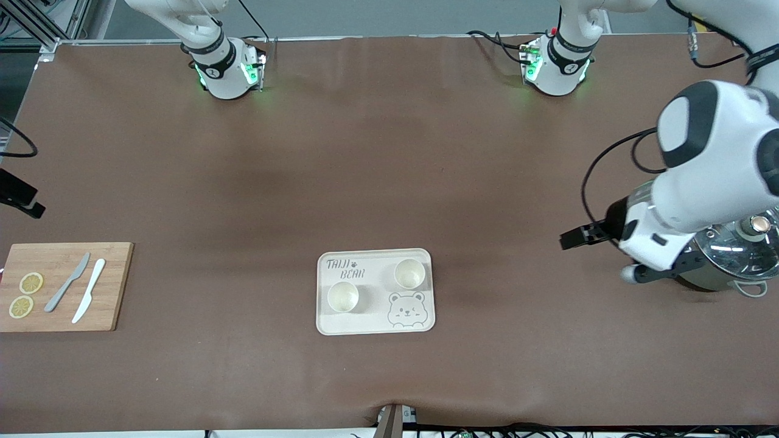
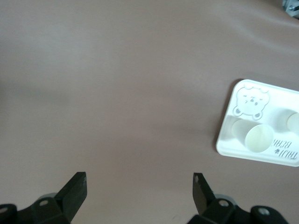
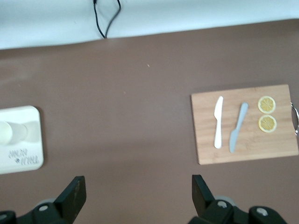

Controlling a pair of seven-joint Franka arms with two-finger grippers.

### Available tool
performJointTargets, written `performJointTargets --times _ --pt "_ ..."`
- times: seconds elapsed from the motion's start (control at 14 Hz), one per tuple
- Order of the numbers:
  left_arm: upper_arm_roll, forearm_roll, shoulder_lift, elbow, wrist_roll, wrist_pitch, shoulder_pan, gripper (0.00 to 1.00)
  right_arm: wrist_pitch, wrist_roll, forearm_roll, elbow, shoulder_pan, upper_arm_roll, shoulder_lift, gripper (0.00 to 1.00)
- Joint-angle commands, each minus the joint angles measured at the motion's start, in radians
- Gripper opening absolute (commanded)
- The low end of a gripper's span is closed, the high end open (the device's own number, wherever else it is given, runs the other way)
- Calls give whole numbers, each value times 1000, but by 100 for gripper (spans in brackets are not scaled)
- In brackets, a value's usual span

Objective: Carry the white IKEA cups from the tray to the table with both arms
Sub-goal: 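Reach the left gripper to one cup while the right gripper reaches the other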

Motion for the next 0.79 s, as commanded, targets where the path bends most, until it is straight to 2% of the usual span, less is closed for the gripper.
performJointTargets --times 0.0,0.07,0.14,0.43,0.71 --pt "1 -11 39 15 -68 72 -48 100 51 41 71 12 16 -2 26 100" --pt "1 -11 59 17 -75 101 -75 100 56 42 131 12 20 -4 36 100" --pt "1 -9 82 17 -100 127 -100 100 66 80 140 13 34 -4 51 100" --pt "6 -8 174 24 -232 287 -192 100 137 281 125 18 146 -4 109 100" --pt "10 9 285 72 -301 379 -273 100 232 470 102 21 253 -5 195 100"
